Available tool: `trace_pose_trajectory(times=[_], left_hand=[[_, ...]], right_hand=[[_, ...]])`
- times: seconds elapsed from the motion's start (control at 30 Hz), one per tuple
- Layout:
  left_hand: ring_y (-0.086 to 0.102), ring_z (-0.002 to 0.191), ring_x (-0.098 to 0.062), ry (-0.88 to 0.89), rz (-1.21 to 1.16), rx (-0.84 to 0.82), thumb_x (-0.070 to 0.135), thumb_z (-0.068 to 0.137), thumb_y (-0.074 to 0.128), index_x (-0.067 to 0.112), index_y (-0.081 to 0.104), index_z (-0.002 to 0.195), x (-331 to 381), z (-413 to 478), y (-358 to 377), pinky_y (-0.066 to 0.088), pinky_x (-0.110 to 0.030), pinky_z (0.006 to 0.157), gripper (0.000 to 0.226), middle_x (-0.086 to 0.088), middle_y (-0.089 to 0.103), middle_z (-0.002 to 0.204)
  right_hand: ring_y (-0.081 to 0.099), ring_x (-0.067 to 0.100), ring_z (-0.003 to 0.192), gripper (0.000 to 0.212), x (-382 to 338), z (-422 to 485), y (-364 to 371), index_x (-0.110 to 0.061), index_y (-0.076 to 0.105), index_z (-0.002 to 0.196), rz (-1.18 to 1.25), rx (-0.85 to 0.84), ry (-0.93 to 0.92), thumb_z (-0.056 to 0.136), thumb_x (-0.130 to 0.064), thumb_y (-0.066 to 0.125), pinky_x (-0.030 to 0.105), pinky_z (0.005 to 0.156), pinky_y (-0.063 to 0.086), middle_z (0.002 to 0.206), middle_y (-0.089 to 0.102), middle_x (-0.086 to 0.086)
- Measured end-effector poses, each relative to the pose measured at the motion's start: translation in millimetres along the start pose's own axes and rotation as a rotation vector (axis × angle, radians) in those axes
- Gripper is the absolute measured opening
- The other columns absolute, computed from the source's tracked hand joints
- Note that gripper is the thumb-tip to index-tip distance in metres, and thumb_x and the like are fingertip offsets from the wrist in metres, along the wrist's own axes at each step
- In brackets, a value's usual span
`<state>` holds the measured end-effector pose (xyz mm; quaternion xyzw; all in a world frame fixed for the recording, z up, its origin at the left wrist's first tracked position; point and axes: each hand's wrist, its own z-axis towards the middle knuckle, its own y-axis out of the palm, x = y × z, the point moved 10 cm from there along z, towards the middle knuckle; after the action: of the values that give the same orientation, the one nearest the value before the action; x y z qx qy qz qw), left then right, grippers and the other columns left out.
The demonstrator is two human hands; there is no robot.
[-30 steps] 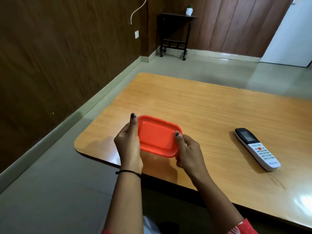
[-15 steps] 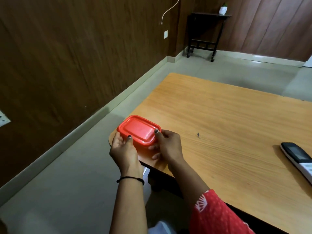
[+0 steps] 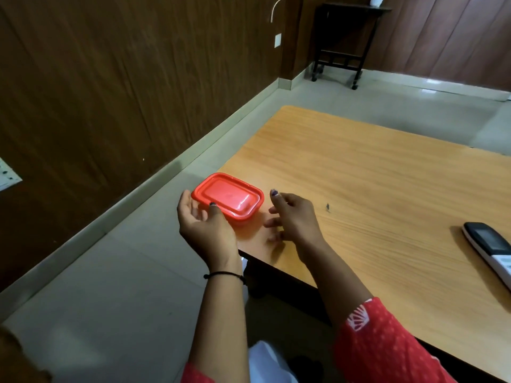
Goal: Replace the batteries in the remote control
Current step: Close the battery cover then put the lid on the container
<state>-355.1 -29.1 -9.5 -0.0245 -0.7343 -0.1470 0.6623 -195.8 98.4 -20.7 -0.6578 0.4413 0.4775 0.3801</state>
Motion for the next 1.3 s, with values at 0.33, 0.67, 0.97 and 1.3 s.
trace_pose_trajectory(times=[0.33, 0.67, 0.97, 1.3], left_hand=[[0.06, 0.106, 0.001, 0.2, 0.048, -0.799, -0.002, 0.091, 0.049, 0.016, 0.057, 0.124, 23.7, -167.0, 120.9, 0.045, -0.01, 0.089, 0.038, 0.005, 0.064, 0.117], [0.038, 0.135, -0.012, -0.224, 0.347, -1.402, 0.009, 0.096, 0.046, 0.017, 0.029, 0.146, -92.1, -361.3, 207.6, 0.034, -0.021, 0.101, 0.053, 0.0, 0.039, 0.149], [0.062, 0.098, -0.005, -0.29, 0.291, -1.438, -0.001, 0.095, 0.041, 0.015, 0.044, 0.135, -104.3, -403.3, 270.3, 0.052, -0.012, 0.069, 0.043, 0.002, 0.06, 0.128], [0.057, 0.075, 0.001, -0.188, 0.323, -1.443, -0.007, 0.093, 0.035, 0.007, 0.036, 0.141, -106.9, -409.5, 357.2, 0.048, -0.016, 0.073, 0.049, 0.02, 0.055, 0.078]], right_hand=[[0.063, 0.013, 0.095, 0.033, -19.5, -101.9, -224.7, -0.02, 0.059, 0.121, -0.404, 0.366, -0.223, 0.088, -0.022, 0.061, 0.04, 0.084, 0.055, 0.107, 0.066, 0.001], [0.051, 0.017, 0.116, 0.076, 61.3, -133.7, -392.9, -0.013, 0.033, 0.145, -0.416, 0.533, 0.061, 0.08, -0.017, 0.072, 0.023, 0.085, 0.041, 0.142, 0.046, 0.009], [0.062, -0.011, 0.072, 0.032, 49.7, -114.6, -401.4, -0.014, 0.067, 0.109, -0.282, 0.669, -0.203, 0.078, -0.008, 0.071, 0.018, 0.064, 0.051, 0.066, 0.057, -0.026], [0.063, 0.026, 0.085, 0.021, 49.3, -42.6, -442.8, -0.028, 0.065, 0.091, -0.238, 0.811, -0.211, 0.071, -0.032, 0.065, 0.042, 0.07, 0.054, 0.078, 0.07, -0.006]])
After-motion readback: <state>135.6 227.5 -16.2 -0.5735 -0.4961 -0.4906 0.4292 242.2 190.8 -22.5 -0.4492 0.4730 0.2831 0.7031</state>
